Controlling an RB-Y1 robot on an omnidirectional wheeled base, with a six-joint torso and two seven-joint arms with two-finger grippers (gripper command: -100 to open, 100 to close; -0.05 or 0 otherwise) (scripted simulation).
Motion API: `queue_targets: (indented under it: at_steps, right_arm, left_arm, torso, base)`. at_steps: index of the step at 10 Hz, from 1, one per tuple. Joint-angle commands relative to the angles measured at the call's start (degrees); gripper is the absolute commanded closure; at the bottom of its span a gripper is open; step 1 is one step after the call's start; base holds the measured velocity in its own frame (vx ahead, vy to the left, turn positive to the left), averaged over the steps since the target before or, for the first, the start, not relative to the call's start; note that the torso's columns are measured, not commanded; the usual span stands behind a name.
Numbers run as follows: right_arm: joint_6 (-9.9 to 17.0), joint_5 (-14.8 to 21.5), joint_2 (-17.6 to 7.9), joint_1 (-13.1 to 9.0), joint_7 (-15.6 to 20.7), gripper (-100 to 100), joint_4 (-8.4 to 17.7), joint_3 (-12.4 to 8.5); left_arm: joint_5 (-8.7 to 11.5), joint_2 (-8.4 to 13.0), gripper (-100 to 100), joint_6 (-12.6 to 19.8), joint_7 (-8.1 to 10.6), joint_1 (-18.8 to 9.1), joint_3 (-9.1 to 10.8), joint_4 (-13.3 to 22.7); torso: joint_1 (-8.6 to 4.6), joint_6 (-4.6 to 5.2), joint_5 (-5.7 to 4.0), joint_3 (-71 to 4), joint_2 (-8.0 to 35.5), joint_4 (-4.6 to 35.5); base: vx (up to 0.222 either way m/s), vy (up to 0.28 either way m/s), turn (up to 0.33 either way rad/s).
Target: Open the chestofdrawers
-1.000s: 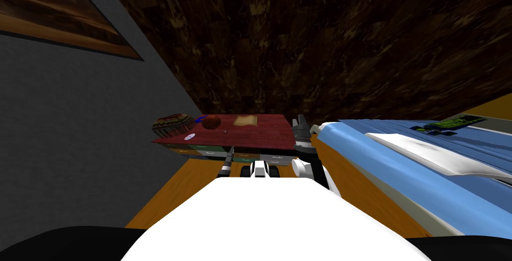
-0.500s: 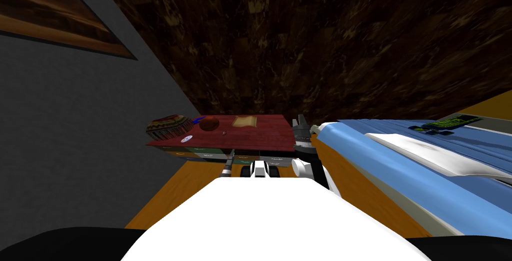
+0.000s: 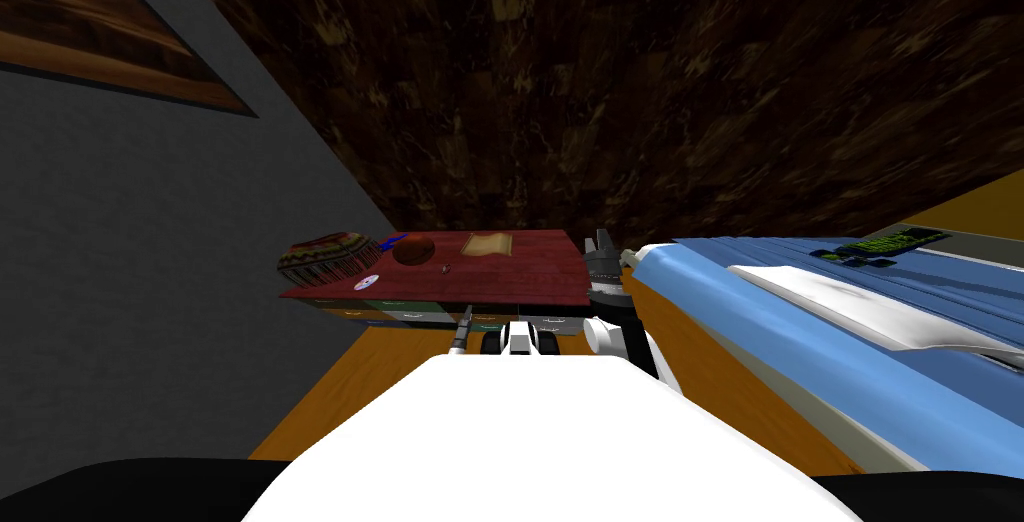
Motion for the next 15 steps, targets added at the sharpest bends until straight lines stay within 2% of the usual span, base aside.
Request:
queue_targets:
  at_steps: [1,3,6,7,8,9,10,13,14,15]
  right_arm:
    - [0.00,0.00,0.00,0.00,0.00,0,0.00,0.00]
    - [0.00,0.00,0.00,0.00,0.00,0,0.00,0.00]
    - [0.00,0.00,0.00,0.00,0.00,0,0.00,0.00]
    - [0.00,0.00,0.00,0.00,0.00,0,0.00,0.00]
    - [0.00,0.00,0.00,0.00,0.00,0,0.00,0.00]
    - [0.00,0.00,0.00,0.00,0.00,0,0.00,0.00]
    - [0.00,0.00,0.00,0.00,0.00,0,0.00,0.00]
    - [0.00,0.00,0.00,-0.02,0.00,0,0.00,0.00]
    - [0.00,0.00,0.00,-0.02,0.00,0,0.01,0.00]
    - [0.00,0.00,0.00,-0.01,0.00,0,0.00,0.00]
  left_arm:
    - [-0.19,-2.46,-100,-1.49,-0.21,-0.48,-0.02,3.94]
    - [-0.24,-4.11,-100,-2.10,-0.29,-0.70,-0.01,5.37]
    - [-0.08,-3.46,-100,0.67,0.05,-1.38,0.15,3.03]
    - [-0.13,-3.43,-100,-0.08,0.01,-1.10,0.09,3.40]
    - [-0.24,-3.72,100,-1.49,-0.30,-0.62,-0.04,4.49]
    - [-0.23,-3.67,100,-0.68,-0.16,-0.62,-0.03,3.82]
    - [-0.50,-3.35,100,-0.74,0.23,1.34,-0.44,1.83]
    - [-0.81,-2.92,100,-0.52,0.81,3.70,-0.92,-0.75]
    - [-0.73,-3.01,100,-0.67,0.65,3.09,-0.79,0.03]
    - [-0.72,-1.31,-100,-0.51,0.72,3.15,-0.78,-0.29]
  torso:
    - [0.00,0.00,-0.01,-0.03,-0.05,-0.01]
    - [-0.08,-0.01,-0.03,-0.06,-0.09,-0.03]
    - [-0.02,0.00,-0.01,-0.08,-0.13,-0.03]
    - [-0.01,0.00,-0.01,-0.08,-0.13,-0.04]
    - [-0.04,-0.01,-0.01,-0.06,-0.09,-0.03]
    - [-0.09,-0.01,-0.03,-0.04,-0.06,-0.02]
    - [-0.06,0.01,-0.02,-0.05,-0.09,-0.02]
    - [0.03,0.00,0.00,0.08,0.12,0.04]
    - [0.07,0.00,0.02,-0.03,-0.06,-0.01]
    - [-0.01,0.00,0.00,-0.22,-0.39,-0.09]
  base:
    - [0.014,0.018,-0.050]
    - [0.005,0.006,-0.019]
    - [0.005,0.008,-0.023]
    - [-0.001,0.006,-0.015]
    - [-0.006,-0.009,0.027]
    - [-0.005,-0.006,0.011]
    - [-0.095,-0.011,0.002]
    - [-0.151,0.001,0.004]
    - [-0.067,0.011,-0.001]
    - [-0.013,0.000,-0.003]
